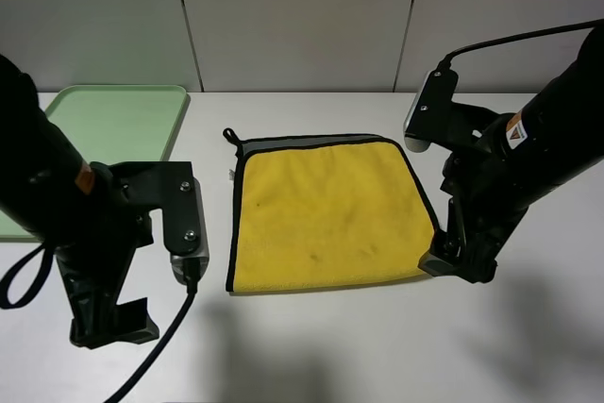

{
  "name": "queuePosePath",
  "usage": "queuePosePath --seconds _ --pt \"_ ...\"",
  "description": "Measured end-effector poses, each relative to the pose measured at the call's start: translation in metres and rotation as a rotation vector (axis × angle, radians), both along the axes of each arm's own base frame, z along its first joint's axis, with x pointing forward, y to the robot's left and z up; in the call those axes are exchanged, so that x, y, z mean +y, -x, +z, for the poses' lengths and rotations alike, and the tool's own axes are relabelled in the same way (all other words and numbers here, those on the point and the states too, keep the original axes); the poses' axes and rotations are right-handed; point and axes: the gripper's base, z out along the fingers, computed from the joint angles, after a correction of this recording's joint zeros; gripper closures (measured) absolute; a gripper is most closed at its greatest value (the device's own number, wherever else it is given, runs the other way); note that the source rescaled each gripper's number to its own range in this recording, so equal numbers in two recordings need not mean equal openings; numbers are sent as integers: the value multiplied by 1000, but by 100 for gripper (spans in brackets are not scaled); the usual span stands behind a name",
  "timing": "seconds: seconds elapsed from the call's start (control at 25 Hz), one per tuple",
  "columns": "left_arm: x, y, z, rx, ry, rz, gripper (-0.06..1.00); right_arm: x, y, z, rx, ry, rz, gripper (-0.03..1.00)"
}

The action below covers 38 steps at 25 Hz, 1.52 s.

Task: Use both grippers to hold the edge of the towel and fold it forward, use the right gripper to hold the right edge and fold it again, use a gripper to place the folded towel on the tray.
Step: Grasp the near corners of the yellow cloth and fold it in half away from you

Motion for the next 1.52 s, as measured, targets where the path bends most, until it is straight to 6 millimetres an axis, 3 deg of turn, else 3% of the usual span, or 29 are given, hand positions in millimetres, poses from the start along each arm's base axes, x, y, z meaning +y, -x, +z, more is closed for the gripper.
queuePosePath --seconds 0.4,1.52 --pt "-13 -13 -28 -9 -5 -57 -3 7 -11 -20 -13 59 117 -3" --pt "-16 -16 -28 -48 24 -75 -3 15 -25 -92 129 221 390 -3"
